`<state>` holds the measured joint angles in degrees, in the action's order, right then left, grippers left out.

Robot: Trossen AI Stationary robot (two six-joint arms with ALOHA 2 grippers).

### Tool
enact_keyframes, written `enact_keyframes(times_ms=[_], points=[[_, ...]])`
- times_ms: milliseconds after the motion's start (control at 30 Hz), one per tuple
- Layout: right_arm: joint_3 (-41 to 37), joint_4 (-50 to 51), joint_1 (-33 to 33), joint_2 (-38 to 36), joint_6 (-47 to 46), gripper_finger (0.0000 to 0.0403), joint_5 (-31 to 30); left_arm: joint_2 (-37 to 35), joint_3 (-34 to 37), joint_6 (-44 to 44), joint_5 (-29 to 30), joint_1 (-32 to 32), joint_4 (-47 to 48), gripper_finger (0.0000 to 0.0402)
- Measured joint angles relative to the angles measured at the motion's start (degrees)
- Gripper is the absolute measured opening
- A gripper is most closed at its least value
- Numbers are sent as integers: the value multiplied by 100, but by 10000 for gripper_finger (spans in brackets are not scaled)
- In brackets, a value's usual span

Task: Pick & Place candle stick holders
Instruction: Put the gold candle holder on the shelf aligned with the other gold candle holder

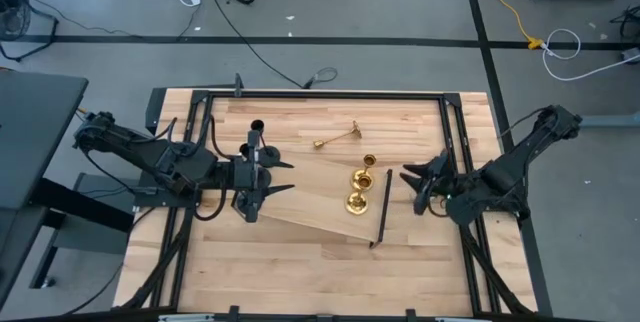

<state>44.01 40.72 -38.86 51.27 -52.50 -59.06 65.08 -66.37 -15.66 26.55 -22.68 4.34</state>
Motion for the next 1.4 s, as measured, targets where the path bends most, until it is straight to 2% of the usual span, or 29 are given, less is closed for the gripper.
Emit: enact_keyframes(times_ms=[200,400,467,667,800,867,1000,1133,1233,1400], points=[[0,372,496,-496,404,105,567,0,-2,1,0,0,-2,181],[-1,1049,1285,-838,637,108,636,0,0,2,0,0,-7,181],[2,1143,1691,-968,768,112,706,0,0,2,0,-1,-7,181],[204,1097,3182,-1041,1795,120,1578,0,-2,4,0,0,-10,181],[247,701,4169,-967,2662,121,1903,0,-1,4,0,-1,-15,181],[247,365,4685,-896,3105,121,2274,0,0,4,0,0,-22,181],[247,-234,5676,-565,3938,121,3248,0,-2,4,0,0,-22,181],[249,-566,6537,100,4678,121,4020,0,-1,4,0,-1,-22,181],[249,-745,6980,740,5101,121,4555,0,-2,7,0,-2,-22,181],[431,-1161,7422,1774,5285,121,5388,-1,-1,5,0,-1,-22,181]])
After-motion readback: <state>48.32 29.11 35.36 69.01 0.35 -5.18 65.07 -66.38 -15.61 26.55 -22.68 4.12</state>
